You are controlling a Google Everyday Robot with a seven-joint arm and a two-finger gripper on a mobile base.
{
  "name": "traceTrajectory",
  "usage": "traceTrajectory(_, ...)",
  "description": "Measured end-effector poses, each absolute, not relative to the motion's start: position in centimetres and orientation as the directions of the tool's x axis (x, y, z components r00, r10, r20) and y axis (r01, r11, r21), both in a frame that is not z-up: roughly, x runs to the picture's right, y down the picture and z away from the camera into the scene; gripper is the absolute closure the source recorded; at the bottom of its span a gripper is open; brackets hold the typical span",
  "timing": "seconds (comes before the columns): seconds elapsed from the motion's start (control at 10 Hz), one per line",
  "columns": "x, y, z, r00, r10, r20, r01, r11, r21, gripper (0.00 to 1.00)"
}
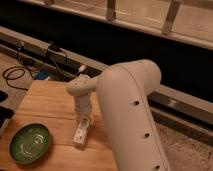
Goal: Place the bottle in the ceramic bowl
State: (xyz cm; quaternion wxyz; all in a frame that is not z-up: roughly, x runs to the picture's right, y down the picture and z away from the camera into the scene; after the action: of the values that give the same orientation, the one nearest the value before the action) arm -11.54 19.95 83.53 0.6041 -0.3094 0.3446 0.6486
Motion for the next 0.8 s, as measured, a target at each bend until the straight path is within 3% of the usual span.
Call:
traceTrajectory(0.3, -11.6, 19.1, 82.2, -0.059, 0.596, -0.801, -0.998, -0.036, 0.047, 0.97)
traceTrajectory(0.8, -14.5, 14.4, 76.4, 0.034, 0.680, -0.733, -0.999, -0.007, -0.053, 1.00)
